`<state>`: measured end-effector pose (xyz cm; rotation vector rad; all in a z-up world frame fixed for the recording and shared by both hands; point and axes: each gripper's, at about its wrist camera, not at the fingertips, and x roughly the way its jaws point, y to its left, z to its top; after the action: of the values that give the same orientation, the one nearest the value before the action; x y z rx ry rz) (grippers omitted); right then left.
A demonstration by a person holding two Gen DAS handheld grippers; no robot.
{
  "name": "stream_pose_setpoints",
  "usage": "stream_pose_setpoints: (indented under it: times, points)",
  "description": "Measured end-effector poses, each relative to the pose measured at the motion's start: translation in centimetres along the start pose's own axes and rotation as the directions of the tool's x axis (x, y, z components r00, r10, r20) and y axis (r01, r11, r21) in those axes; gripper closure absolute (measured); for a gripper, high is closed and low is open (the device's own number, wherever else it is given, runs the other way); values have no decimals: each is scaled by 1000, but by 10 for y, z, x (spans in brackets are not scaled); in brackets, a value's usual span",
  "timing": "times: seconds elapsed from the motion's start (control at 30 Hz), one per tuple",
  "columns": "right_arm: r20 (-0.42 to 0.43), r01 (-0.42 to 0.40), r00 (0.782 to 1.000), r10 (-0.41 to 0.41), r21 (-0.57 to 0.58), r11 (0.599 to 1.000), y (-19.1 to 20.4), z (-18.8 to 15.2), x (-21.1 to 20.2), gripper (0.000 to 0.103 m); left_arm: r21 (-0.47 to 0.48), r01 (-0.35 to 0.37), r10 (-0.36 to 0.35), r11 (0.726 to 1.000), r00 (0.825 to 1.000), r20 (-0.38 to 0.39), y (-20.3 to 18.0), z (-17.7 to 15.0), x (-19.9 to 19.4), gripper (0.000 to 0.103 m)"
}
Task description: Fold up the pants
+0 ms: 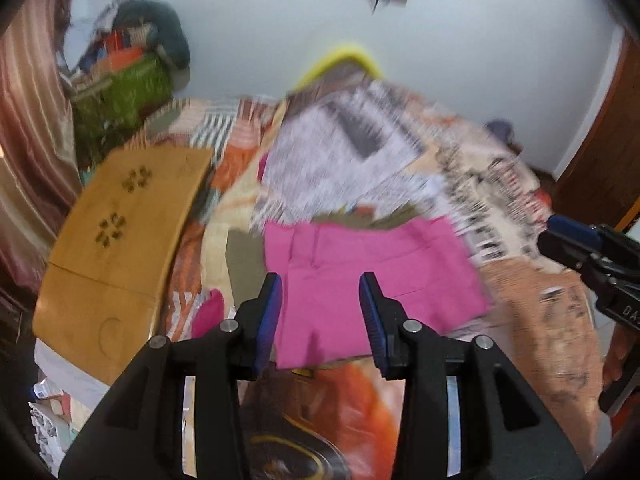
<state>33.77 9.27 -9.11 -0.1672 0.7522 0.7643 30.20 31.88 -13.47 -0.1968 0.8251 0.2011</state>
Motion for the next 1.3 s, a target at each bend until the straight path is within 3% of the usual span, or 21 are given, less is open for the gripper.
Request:
stream_pose_setpoints:
  times: [0.13, 0.33, 0.53, 0.63, 0.7, 0.77, 0.87, 0.9, 1.0, 1.1, 1.17, 1.3]
  points:
    - [114, -13, 993, 15, -14, 1000, 18, 1, -70, 63, 37, 2, -7, 999, 992, 127, -27, -2, -78, 63]
    - [283, 2, 959, 18, -72, 997, 51, -14, -169, 63, 80, 5, -31, 997, 944, 328, -68, -31, -200, 63]
    - [410, 20, 912, 27, -110, 994, 81, -51, -239, 63, 84, -8, -34, 996, 871, 491, -96, -79, -290, 60]
    - [447, 43, 894, 20, -131, 991, 92, -67, -258, 63, 61, 13, -45, 998, 835, 548, -102, -102, -320, 51]
    - [466, 59, 885, 10, -133, 989, 96, -75, -265, 62, 43, 2, -27, 999, 809, 588, -107, -116, -335, 39]
    - [483, 67, 875, 2, -125, 990, 99, -83, -273, 46, 33, 5, -24, 999, 795, 606, -110, -125, -344, 34]
    - [516, 89, 856, -25, -100, 991, 95, -87, -277, 29, 32, 13, -30, 999, 784, 620, -113, -136, -353, 25]
    - [525, 96, 850, -34, -91, 991, 94, -89, -279, 26, 31, 7, -25, 999, 779, 626, -114, -138, -355, 18]
    - [535, 103, 844, -46, -77, 992, 94, -92, -282, 19, 29, -20, -3, 999, 764, 645, -117, -145, -358, 9]
    - [537, 115, 841, -62, -66, 991, 96, -93, -282, 15, 46, -45, 5, 998, 767, 642, -122, -150, -358, 3]
    - [547, 122, 834, -73, -54, 991, 96, -96, -283, 1, 52, -41, -2, 998, 770, 637, -123, -153, -357, 1]
    - [556, 116, 827, -76, -37, 993, 97, -103, -287, 0, 54, -49, 4, 997, 773, 634, -123, -159, -356, 0]
